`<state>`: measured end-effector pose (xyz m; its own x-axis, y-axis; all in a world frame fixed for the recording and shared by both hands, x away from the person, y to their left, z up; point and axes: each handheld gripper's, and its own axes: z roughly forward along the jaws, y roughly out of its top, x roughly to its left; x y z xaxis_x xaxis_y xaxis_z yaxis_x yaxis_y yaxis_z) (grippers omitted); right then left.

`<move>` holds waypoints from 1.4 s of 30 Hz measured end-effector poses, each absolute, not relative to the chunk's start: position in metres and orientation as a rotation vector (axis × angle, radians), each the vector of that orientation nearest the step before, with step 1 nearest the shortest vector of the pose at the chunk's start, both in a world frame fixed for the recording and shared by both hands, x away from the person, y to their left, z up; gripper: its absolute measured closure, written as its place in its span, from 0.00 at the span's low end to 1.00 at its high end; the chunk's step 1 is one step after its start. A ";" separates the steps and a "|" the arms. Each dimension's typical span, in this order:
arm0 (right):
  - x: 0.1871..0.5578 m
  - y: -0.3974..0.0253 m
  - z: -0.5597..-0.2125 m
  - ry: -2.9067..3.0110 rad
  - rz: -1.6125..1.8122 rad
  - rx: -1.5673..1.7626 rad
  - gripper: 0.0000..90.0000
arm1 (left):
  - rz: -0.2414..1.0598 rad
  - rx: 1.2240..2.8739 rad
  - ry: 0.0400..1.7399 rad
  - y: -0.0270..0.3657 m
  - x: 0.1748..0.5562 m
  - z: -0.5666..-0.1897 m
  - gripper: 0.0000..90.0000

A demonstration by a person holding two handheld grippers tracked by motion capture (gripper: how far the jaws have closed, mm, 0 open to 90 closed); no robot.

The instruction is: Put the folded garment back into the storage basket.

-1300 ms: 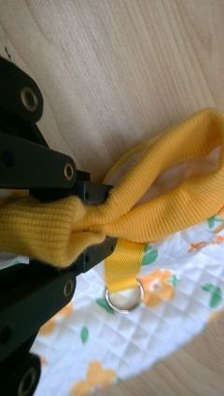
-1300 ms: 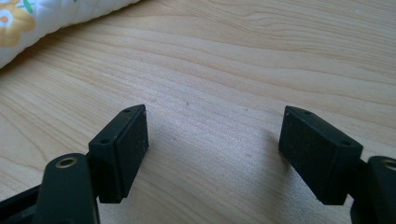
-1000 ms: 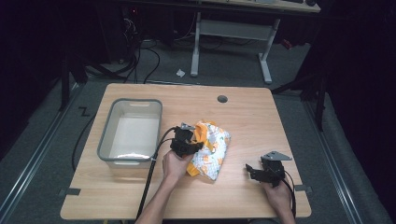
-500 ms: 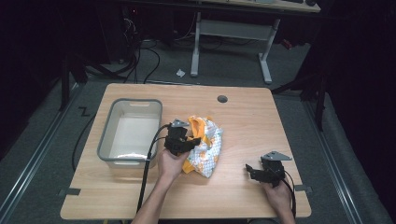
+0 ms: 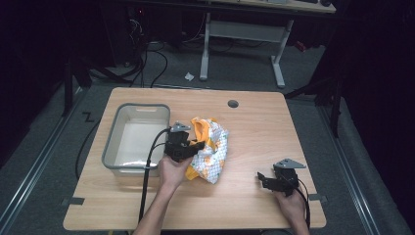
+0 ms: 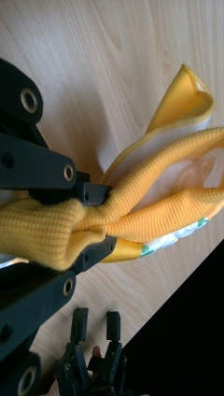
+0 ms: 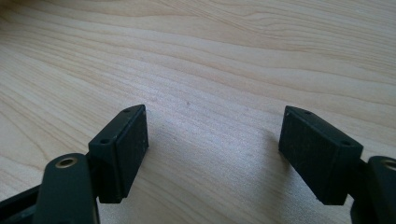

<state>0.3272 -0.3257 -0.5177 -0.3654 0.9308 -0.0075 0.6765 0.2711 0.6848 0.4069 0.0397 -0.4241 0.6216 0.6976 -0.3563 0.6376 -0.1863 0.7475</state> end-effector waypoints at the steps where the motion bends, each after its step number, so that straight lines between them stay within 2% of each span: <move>1: 0.327 -0.326 -0.518 2.137 0.841 1.452 0.27 | 0.083 1.885 1.061 0.041 0.406 -0.422 0.85; 42: 0.327 -0.326 -0.518 2.138 0.840 1.452 0.27 | 0.210 1.747 1.115 0.107 0.393 -0.386 0.85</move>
<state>0.3272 -0.3258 -0.5177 -0.3658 0.9307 -0.0079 0.6764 0.2716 0.6847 0.3933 0.1067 -0.3863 0.5577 0.7569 -0.3408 0.5814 -0.0632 0.8112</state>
